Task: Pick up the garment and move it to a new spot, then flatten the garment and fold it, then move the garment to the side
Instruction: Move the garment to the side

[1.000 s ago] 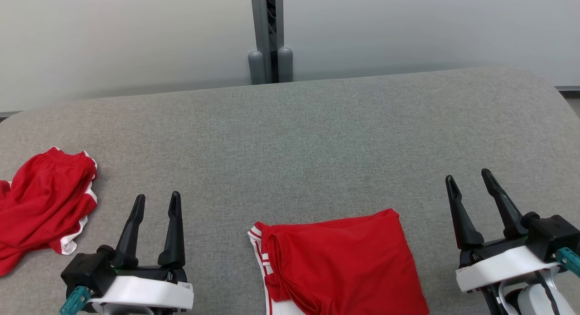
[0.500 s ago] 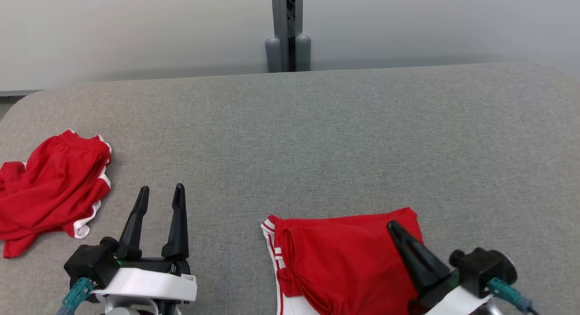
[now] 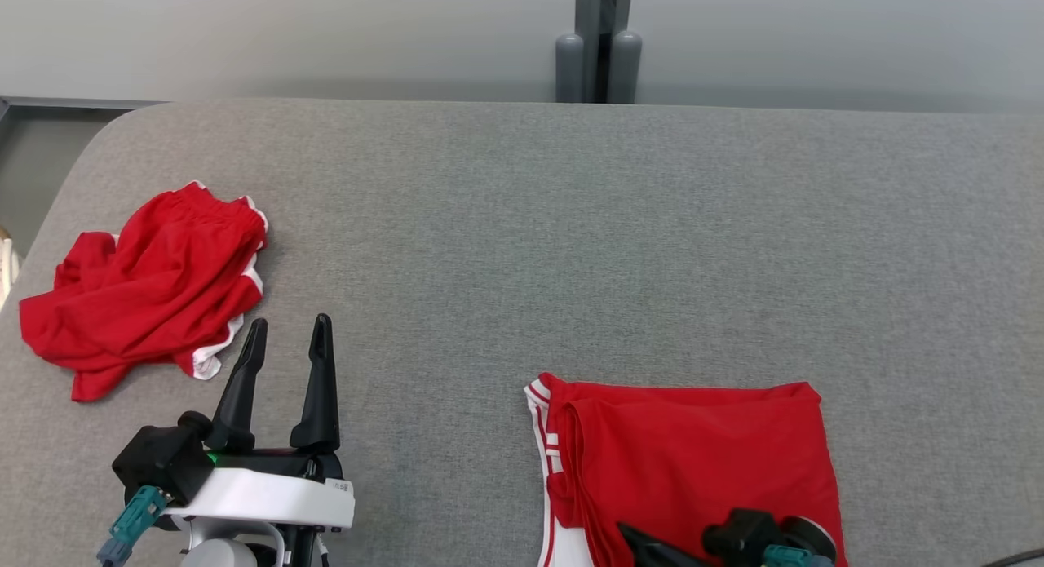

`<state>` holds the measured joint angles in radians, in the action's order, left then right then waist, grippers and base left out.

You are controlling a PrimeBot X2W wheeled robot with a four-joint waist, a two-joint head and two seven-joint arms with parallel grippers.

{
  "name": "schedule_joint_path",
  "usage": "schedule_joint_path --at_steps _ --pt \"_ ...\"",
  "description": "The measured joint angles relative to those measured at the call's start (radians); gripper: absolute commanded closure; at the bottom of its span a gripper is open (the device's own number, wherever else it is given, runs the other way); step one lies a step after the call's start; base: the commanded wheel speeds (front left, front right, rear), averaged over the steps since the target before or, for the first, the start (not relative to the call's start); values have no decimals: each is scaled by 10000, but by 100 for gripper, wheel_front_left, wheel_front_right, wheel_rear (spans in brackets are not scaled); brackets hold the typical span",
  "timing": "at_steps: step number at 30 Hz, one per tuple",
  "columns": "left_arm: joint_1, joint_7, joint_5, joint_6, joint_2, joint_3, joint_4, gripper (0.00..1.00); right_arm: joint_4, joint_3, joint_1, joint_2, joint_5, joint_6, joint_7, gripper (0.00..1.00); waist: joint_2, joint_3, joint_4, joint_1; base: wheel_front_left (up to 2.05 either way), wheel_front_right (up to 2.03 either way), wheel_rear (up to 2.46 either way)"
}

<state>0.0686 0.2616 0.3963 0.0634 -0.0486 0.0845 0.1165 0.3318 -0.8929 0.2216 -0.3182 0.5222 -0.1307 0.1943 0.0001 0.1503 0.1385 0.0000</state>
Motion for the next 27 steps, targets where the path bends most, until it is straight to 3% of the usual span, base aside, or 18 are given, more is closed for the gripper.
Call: schedule_joint_path --at_steps 8,14,20,27 --pt "-7 0 65 -2 -4 -27 23 0 63 -1542 573 -69 1446 0 -192 100 0 -35 327 0 0 0 0" --pt "-35 0 96 -75 -4 -82 -2 0 117 -1925 1008 -299 1990 0 -50 100 0 -111 250 0 0 0 0" --pt "-45 0 105 -88 -4 -123 -71 0 17 -1139 1239 -485 2349 0 393 100 0 -227 -111 0 0 0 0" --pt "-66 0 73 -67 -2 -226 -132 0 -130 1233 1486 -736 1526 0 629 100 0 -403 -781 0 0 0 0"
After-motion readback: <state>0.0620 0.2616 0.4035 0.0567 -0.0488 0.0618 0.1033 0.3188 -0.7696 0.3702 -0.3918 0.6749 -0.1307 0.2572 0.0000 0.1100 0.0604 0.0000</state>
